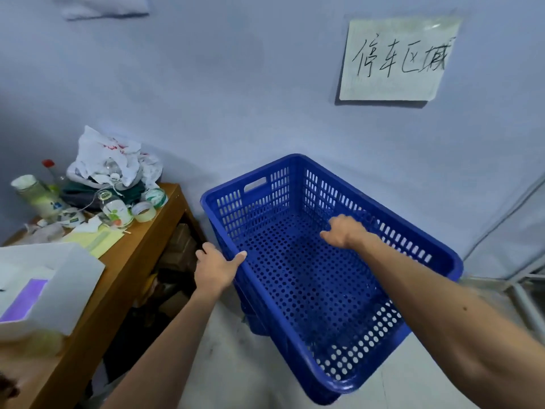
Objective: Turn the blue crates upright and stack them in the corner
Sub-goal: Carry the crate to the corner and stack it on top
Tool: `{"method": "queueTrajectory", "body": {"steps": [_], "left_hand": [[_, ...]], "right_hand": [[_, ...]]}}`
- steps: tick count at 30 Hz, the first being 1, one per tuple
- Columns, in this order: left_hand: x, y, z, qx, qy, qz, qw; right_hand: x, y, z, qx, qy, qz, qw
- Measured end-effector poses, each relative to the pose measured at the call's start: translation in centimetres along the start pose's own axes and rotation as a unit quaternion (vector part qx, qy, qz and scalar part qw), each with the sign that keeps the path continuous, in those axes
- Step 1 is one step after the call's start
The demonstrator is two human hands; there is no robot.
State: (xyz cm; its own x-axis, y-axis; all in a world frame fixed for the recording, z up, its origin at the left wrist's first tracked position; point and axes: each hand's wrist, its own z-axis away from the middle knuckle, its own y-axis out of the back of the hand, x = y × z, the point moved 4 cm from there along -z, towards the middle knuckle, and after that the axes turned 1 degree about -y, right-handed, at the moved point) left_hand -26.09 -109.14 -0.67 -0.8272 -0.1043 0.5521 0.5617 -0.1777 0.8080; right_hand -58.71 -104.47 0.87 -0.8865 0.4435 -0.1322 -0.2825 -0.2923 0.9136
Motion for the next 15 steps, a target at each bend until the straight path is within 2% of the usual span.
{"method": "queueTrajectory", "body": {"steps": [3, 5, 7, 10, 13, 15], "left_hand": [[-0.2, 1.0, -1.0, 0.058, -0.158, -0.121, 0.978], [0.4, 0.8, -2.1, 0.055, -0.299, -0.199, 0.932], [1.1, 0.2, -3.1, 0.006, -0.407, -0.248, 0.879], [2.0, -0.1, -3.8, -0.061, -0.475, -0.283, 0.831], [2.1, 0.6, -3.8, -0.124, -0.483, -0.295, 0.815], [2.2, 0.8, -4.1, -0.157, -0.479, -0.317, 0.803]], "right_hand": [[-4.3, -2.9, 3.3, -0.084, 0.027, -0.056, 0.995], [-7.3, -4.5, 5.8, -0.113, 0.043, -0.098, 0.988], [-10.3, -5.8, 8.3, -0.117, 0.05, -0.14, 0.982], [-13.1, -7.7, 11.1, -0.112, 0.076, -0.118, 0.984], [-13.6, -10.2, 12.9, -0.097, 0.051, -0.051, 0.993], [-13.6, -11.1, 14.0, -0.033, 0.023, -0.026, 0.999]]}}
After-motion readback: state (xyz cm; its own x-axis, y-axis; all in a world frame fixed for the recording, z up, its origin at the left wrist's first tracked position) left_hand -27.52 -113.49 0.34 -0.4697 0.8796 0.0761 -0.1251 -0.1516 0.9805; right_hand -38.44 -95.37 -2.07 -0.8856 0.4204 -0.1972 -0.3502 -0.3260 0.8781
